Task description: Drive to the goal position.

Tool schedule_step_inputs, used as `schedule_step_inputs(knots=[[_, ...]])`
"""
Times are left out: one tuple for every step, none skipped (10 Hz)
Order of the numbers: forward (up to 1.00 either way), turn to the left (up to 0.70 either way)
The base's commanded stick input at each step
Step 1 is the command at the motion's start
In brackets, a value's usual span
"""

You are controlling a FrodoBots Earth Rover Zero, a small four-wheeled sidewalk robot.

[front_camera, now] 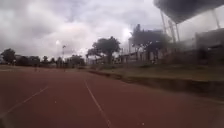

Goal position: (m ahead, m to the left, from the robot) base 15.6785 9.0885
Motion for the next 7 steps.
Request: schedule_step_inputs(knots=[[0.70, 0.35], [0.70, 0.35], [0.70, 0.00], [0.70, 0.00], [0.70, 0.00], [0.70, 0.00], [0.70, 0.00]])
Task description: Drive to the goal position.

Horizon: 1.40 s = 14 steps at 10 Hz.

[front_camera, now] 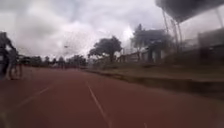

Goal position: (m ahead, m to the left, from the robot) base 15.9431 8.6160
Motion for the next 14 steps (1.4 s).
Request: schedule_step_inputs(knots=[[0.70, 0.00], [0.70, 0.00], [0.70, 0.00], [0.70, 0.00], [0.70, 0.00], [0.70, 0.00], [0.70, 0.00], [0.70, 0.00], [0.70, 0.00], [0.70, 0.00], [0.70, 0.00], [0.70, 0.00], [0.70, 0.00], [0.70, 0.00]])
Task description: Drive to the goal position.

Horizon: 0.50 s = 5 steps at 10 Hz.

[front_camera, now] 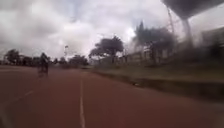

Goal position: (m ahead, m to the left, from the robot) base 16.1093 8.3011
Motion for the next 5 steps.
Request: schedule_step_inputs(knots=[[0.70, 0.00], [0.70, 0.00], [0.70, 0.00], [0.70, 0.00], [0.70, 0.00]])
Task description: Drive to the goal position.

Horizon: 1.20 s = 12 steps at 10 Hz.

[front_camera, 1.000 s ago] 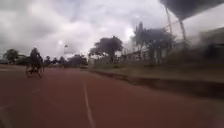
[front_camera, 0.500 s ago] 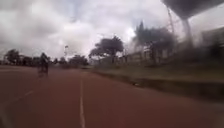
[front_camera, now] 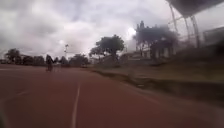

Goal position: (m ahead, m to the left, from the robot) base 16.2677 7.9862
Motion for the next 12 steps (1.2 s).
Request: schedule_step_inputs(knots=[[0.70, 0.00], [0.70, 0.00], [0.70, 0.00], [0.70, 0.00], [0.70, 0.00], [0.70, 0.02], [0.70, 0.19], [0.70, 0.35], [0.70, 0.35], [0.70, 0.00], [0.70, 0.00], [0.70, 0.00]])
